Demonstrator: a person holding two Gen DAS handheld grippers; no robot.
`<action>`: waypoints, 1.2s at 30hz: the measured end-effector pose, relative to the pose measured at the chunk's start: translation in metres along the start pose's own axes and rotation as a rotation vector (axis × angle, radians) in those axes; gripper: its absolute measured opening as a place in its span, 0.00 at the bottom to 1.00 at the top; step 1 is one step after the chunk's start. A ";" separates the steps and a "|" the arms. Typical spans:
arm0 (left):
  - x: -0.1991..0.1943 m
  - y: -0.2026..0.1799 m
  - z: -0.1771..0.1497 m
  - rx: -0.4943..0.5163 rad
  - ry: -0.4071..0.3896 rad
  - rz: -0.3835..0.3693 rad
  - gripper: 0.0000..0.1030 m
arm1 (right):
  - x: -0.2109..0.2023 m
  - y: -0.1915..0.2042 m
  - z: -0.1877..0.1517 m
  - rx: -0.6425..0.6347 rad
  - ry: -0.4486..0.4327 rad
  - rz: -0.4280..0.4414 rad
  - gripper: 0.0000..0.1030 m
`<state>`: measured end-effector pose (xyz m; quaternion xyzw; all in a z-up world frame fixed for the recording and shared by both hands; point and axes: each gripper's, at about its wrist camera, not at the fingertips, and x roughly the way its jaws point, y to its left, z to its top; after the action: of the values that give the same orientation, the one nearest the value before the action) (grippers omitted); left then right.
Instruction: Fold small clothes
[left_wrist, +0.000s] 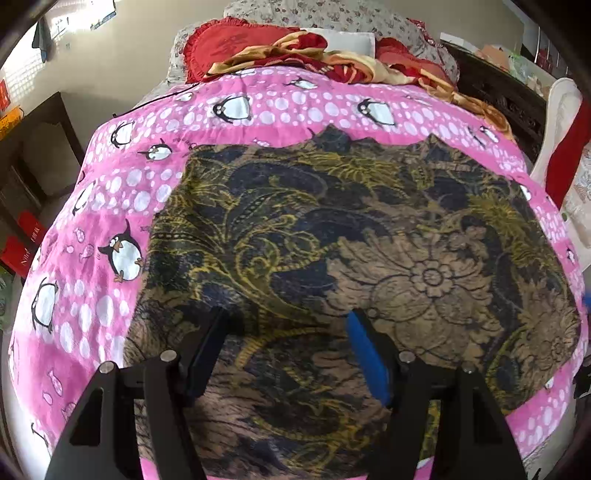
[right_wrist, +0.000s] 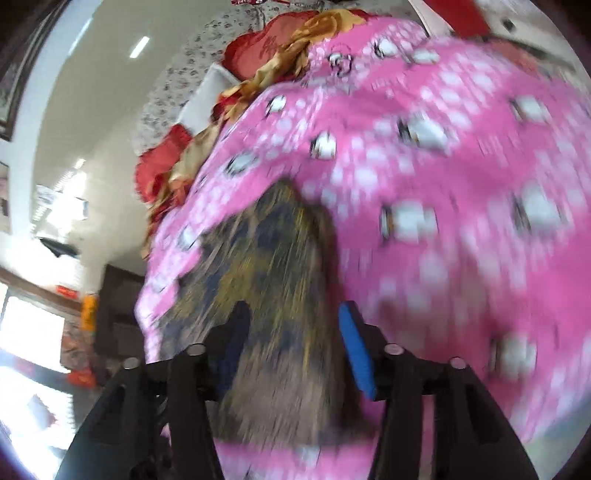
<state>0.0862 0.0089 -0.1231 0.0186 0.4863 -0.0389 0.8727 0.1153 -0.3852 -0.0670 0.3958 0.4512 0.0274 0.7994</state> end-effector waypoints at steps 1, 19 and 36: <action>-0.003 -0.001 -0.001 0.002 -0.007 -0.004 0.69 | -0.006 -0.003 -0.017 0.017 0.008 0.028 0.39; -0.019 -0.003 -0.006 -0.015 -0.013 0.043 0.69 | 0.043 -0.035 -0.055 0.285 -0.014 0.076 0.10; -0.013 -0.005 0.000 -0.039 -0.010 0.014 0.69 | 0.041 -0.026 -0.055 0.237 -0.047 -0.014 0.01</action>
<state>0.0790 0.0044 -0.1121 0.0050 0.4823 -0.0235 0.8757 0.0906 -0.3531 -0.1280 0.4849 0.4349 -0.0409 0.7576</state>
